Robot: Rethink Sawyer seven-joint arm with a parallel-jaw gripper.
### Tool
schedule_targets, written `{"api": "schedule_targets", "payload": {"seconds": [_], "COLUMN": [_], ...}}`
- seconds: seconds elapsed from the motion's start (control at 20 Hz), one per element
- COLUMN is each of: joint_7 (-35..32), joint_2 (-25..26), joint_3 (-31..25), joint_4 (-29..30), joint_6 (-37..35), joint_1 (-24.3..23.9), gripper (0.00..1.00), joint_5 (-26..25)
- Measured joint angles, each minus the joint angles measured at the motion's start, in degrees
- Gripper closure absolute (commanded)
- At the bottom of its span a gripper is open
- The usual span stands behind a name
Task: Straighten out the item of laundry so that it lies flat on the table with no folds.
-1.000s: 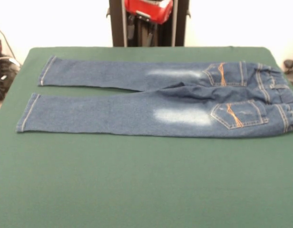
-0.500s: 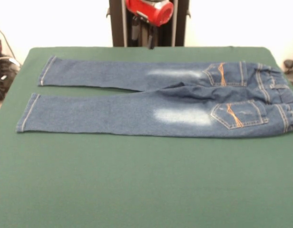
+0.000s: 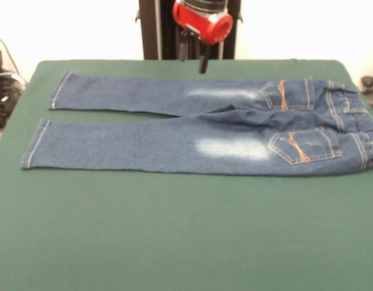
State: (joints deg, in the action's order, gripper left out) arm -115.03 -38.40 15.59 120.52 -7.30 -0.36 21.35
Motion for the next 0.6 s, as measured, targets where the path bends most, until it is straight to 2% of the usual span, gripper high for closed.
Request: {"api": "schedule_targets", "payload": {"seconds": [0.3, 0.6], "joint_7": [0.0, 0.0], "joint_2": [0.4, 0.4], "joint_3": [-3.6, -7.0], "joint_4": [0.0, 0.0], "joint_6": [1.3, 2.9], "joint_1": [-2.8, -3.6], "gripper": [0.00, 0.00], "joint_5": [-2.2, -1.7]}}
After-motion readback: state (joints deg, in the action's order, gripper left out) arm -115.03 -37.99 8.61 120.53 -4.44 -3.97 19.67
